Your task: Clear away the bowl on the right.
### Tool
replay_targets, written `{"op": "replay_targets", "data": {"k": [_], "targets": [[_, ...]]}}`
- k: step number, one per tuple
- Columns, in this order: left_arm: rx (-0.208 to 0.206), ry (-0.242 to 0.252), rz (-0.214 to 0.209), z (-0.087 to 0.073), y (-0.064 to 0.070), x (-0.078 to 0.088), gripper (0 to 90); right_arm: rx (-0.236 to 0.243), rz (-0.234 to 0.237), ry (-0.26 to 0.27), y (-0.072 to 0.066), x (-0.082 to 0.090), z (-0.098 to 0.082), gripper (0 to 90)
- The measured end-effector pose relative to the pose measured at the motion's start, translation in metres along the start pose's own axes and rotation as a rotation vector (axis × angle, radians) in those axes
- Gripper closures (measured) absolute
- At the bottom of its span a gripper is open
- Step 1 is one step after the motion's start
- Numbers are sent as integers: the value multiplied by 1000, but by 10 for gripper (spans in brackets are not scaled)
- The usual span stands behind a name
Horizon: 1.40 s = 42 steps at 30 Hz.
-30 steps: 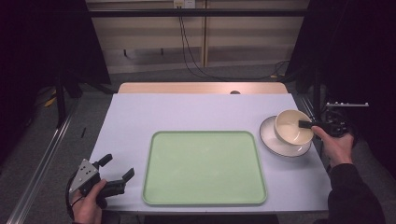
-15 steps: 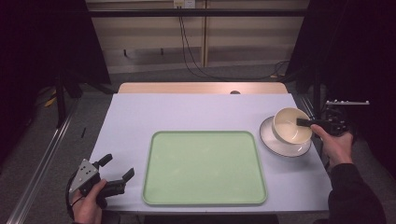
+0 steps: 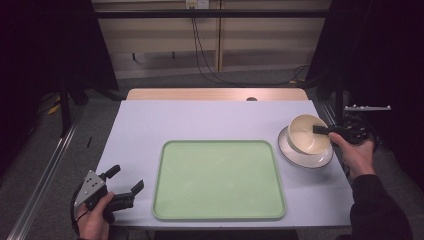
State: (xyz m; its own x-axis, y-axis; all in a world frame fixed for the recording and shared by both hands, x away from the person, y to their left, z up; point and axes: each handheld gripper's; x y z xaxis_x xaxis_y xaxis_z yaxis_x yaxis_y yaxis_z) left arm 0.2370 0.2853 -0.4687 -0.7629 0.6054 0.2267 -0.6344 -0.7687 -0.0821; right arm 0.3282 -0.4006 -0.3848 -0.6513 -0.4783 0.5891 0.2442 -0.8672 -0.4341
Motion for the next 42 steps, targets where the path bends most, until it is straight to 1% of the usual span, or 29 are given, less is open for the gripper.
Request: {"op": "replay_targets", "data": {"k": [1, 4, 5, 7, 11, 13, 17, 19, 21, 28, 30, 31, 39, 40, 42], "targets": [[-3, -3, 9, 0, 0, 0, 0, 0, 3, -5, -2, -1, 0, 836], [4, 0, 4, 0, 0, 0, 0, 19, 19, -23, -6, -6, 1, 836], [4, -1, 2, 0, 0, 0, 1, 25, 16, -33, -9, -8, 1, 836], [4, 1, 9, 0, 1, 0, 0, 41, 12, -38, -12, -11, 2, 836], [3, 0, 8, 0, 0, 0, 1, 59, 25, -48, -19, -16, 4, 836], [5, -1, 5, 0, 0, 0, 1, 60, 33, -55, -24, -18, 5, 836], [1, -1, 6, 0, 0, 0, 1, 65, 51, -59, -29, -22, 7, 836], [7, 0, 6, 0, 0, -1, 1, 74, 49, -61, -31, -25, 7, 836], [8, -1, 5, 0, 0, 0, 1, 72, 53, -69, -33, -27, 8, 836], [6, -3, 1, 0, 0, -2, 0, 92, 58, -75, -42, -34, 12, 836], [-2, -8, 7, 0, 0, -1, 0, 96, 64, -83, -45, -37, 13, 836], [5, -4, 9, 0, 0, -1, 1, 96, 68, -85, -47, -38, 13, 836], [-3, -9, 4, 0, 0, -2, 0, 105, 70, -115, -55, -53, 15, 836], [4, -4, 6, 0, 0, -2, 0, 106, 72, -117, -55, -55, 16, 836], [-6, -7, 1, 0, -1, -2, 1, 106, 75, -120, -57, -59, 16, 836]]}}
Point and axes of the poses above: each handheld gripper's, and its own axes: x roughly backward along the jaws, z roughly out of its top, y roughly to its right, and after that the axes turned 10 degrees about -x, right-handed
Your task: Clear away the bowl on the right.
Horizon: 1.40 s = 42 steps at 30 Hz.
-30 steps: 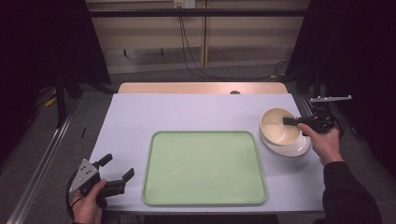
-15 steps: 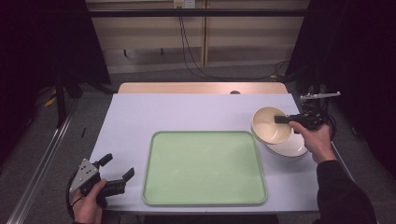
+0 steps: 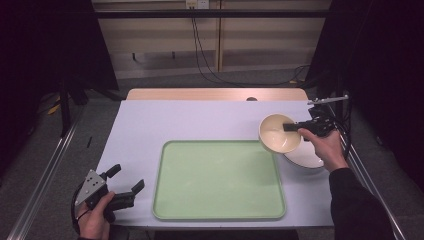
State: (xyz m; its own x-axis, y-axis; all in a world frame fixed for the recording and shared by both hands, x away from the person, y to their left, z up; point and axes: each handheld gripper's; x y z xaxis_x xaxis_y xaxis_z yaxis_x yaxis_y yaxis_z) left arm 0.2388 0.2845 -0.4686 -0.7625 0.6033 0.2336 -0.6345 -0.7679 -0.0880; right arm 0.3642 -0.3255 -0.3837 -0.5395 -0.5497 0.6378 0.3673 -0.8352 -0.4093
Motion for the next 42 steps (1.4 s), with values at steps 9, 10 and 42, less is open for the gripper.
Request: {"op": "replay_targets", "data": {"k": [9, 10, 42], "targets": [[6, 4, -9, 0, 0, -1, 1, -12, 6, -25, -2, -17, 4, 836], [6, 2, -6, 0, 0, -1, 1, -11, 5, -30, -2, -19, 4, 836], [0, -3, -3, 0, 0, -1, 0, -45, -42, -165, 3, -77, -6, 836]]}}
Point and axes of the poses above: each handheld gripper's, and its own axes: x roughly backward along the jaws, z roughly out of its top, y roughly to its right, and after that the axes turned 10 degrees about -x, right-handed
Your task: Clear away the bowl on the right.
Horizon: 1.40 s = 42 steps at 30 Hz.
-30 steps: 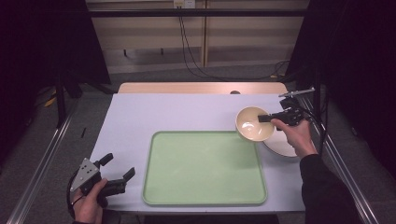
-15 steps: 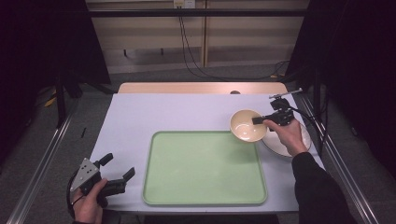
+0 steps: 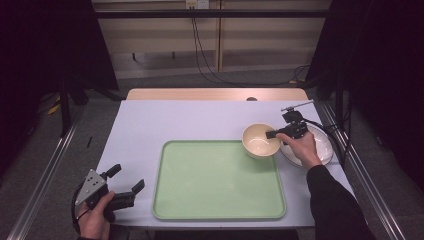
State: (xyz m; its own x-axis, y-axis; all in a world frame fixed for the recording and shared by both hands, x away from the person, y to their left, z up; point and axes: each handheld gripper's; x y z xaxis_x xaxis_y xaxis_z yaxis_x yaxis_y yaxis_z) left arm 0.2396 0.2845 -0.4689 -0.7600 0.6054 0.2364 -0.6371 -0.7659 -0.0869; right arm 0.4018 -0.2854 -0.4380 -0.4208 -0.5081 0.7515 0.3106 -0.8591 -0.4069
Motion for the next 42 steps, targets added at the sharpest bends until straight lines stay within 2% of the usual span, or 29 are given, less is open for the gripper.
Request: {"op": "replay_targets", "data": {"k": [10, 11, 23, 26, 30, 36, 38, 42], "targets": [[1, 0, 0, 0, 0, 0, 1, -7, -9, -30, -3, -11, -3, 836], [2, 2, -3, 0, 0, 0, 1, -19, -15, -38, -4, -12, -3, 836], [0, 1, 0, 0, 0, 0, 1, -17, -20, -38, -2, -14, -3, 840], [3, 2, -4, 0, 0, 0, 1, -16, -22, -60, -2, -15, -4, 841], [3, 1, -4, 0, 0, 0, 0, -45, -16, -67, -1, -15, -6, 841], [6, 6, -8, 0, 0, 0, 0, -21, -28, -57, -1, -15, -8, 840], [4, 2, -1, 0, 0, 0, 1, 9, -24, -33, -1, -16, -9, 838], [3, 4, -6, 0, 0, 0, 1, 25, -20, -11, 0, -16, -11, 804]]}}
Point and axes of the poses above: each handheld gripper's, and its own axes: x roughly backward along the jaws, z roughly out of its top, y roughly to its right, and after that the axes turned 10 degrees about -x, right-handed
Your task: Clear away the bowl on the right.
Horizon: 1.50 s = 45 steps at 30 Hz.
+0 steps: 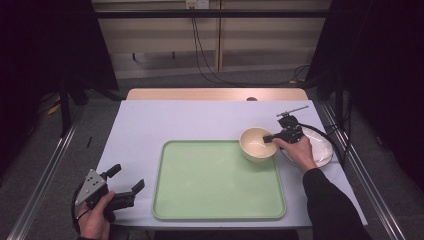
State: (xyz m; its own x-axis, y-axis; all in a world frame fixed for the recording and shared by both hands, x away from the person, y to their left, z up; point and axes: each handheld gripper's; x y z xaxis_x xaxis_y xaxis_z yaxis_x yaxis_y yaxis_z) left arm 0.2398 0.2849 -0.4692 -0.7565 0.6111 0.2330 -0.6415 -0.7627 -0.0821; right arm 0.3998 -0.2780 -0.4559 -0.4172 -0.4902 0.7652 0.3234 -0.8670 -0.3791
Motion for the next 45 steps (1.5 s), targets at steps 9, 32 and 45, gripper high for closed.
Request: {"op": "replay_targets", "data": {"k": [9, 32, 45], "targets": [[3, 3, 0, 0, 0, 0, 1, 9, -11, 54, 1, 1, -3, 519], [0, -2, 4, 0, 0, 0, 1, -6, -9, 165, 2, 6, 1, 61], [2, -2, 11, 0, 0, 0, 0, 48, -52, 258, -1, 17, -6, 33]]}}
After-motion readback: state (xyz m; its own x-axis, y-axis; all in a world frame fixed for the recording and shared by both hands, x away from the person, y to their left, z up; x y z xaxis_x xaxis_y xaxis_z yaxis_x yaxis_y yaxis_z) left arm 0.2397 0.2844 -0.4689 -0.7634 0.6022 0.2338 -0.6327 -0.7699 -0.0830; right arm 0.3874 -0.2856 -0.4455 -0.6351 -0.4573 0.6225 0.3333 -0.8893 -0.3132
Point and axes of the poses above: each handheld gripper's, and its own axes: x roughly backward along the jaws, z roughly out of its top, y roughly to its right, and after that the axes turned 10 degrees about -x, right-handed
